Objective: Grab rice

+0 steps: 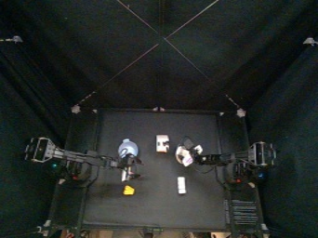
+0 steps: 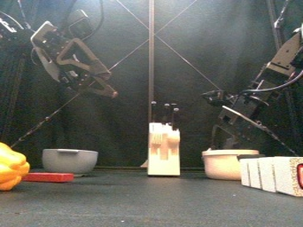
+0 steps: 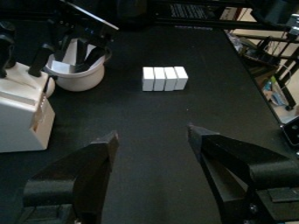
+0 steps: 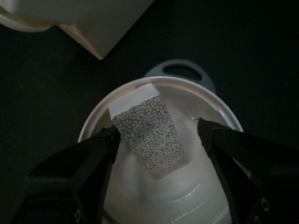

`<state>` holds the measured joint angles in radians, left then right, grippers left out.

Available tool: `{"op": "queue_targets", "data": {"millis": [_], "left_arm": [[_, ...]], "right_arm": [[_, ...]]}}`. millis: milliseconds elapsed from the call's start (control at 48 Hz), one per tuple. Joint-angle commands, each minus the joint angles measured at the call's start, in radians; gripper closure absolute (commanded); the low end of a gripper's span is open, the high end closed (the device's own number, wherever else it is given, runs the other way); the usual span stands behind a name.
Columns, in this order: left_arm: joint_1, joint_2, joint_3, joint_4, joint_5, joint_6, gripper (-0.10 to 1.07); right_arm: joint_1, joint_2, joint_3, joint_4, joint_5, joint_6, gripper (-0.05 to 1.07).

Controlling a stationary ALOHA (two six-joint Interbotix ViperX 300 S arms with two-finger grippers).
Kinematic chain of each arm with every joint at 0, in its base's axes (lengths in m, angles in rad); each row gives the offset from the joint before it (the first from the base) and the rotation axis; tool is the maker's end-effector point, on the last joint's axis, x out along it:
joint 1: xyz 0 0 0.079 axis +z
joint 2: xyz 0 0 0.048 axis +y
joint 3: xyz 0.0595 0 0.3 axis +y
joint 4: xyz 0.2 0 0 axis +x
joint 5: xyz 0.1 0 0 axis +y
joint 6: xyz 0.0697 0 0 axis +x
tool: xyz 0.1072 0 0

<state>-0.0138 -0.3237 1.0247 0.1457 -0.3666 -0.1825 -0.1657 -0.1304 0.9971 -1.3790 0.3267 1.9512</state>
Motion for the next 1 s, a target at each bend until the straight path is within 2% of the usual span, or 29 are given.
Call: {"op": "queue_targets", "data": {"millis": [0, 438, 979], "left_arm": [[0.0, -0.006, -0.011, -0.002, -0.008, 0.0, 0.01], [0.002, -0.006, -0.011, -0.002, -0.008, 0.0, 0.01], [0.002, -0.006, -0.012, -0.002, -0.006, 0.0, 0.01]], "right_arm": [[-0.009, -0.006, -0.015, -0.005, -0.005, 0.0, 0.08], [-0.011, -0.009, -0.014, 0.0, -0.011, 0.0, 0.42], [0.011, -0.161, 0.014, -0.003, -0.008, -0.002, 0.44]]}}
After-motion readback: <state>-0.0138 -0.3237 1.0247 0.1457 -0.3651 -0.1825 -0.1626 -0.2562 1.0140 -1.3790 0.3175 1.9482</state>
